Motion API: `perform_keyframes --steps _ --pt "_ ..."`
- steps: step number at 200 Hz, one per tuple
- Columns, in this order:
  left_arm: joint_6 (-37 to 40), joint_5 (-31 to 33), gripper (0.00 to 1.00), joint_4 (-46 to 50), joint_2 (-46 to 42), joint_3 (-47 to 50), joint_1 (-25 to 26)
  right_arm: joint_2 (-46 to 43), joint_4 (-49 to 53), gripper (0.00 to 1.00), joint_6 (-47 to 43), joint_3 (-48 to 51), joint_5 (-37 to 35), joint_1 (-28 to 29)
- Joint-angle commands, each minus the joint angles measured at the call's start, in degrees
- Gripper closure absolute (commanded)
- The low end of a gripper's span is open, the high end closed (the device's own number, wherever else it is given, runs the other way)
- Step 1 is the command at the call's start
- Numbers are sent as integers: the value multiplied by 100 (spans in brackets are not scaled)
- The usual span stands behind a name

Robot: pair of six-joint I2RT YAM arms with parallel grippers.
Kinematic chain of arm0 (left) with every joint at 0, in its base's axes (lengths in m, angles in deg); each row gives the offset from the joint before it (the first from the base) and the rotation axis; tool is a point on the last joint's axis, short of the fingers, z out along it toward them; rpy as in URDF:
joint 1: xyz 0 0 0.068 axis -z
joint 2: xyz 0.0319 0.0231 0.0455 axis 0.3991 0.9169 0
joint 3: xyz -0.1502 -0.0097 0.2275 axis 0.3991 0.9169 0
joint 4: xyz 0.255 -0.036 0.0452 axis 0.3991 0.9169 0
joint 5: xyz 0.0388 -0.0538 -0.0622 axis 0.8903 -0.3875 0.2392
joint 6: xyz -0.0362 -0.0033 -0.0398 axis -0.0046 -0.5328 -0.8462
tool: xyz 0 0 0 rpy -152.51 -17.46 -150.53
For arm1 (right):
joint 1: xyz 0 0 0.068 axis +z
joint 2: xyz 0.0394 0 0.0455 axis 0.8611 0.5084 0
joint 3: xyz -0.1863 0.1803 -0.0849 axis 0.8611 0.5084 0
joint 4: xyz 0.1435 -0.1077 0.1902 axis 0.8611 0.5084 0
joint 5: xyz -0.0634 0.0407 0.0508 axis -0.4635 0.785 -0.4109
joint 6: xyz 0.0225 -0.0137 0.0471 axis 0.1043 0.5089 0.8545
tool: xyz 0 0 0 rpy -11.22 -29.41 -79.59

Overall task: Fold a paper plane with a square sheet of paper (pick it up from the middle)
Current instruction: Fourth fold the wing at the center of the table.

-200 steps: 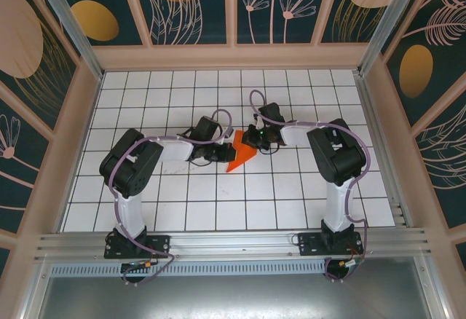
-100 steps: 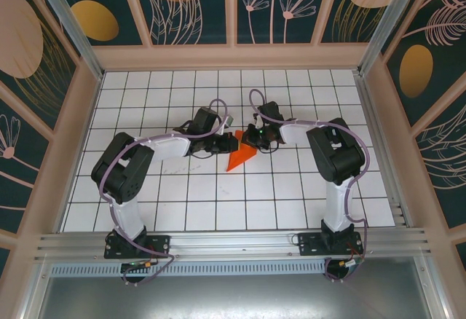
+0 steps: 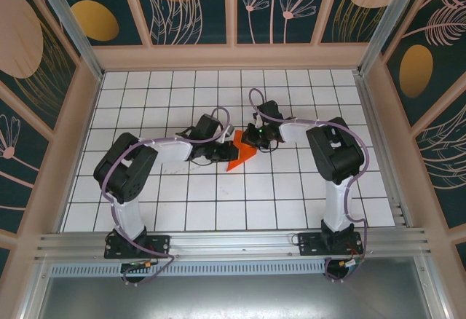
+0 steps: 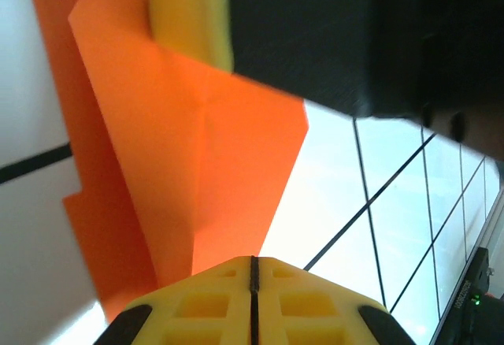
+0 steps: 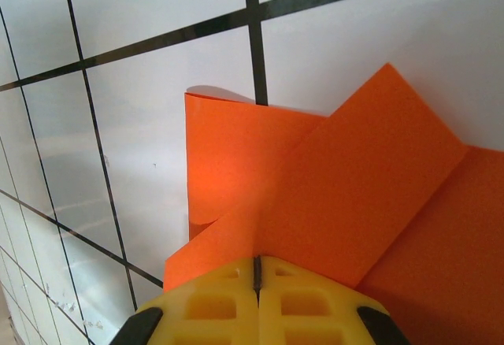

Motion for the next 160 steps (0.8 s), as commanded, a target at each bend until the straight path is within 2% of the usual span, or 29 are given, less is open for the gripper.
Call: perform_keyframes --steps 1,67,160 --pt "-165 8 90 45 93 269 34 486 498 100 -8 142 -544 3" --pt "-506 80 90 -309 -105 731 64 518 511 100 -26 199 -547 3" --pt "-572 229 93 -228 -575 1446 90 556 510 100 -8 234 -571 3"
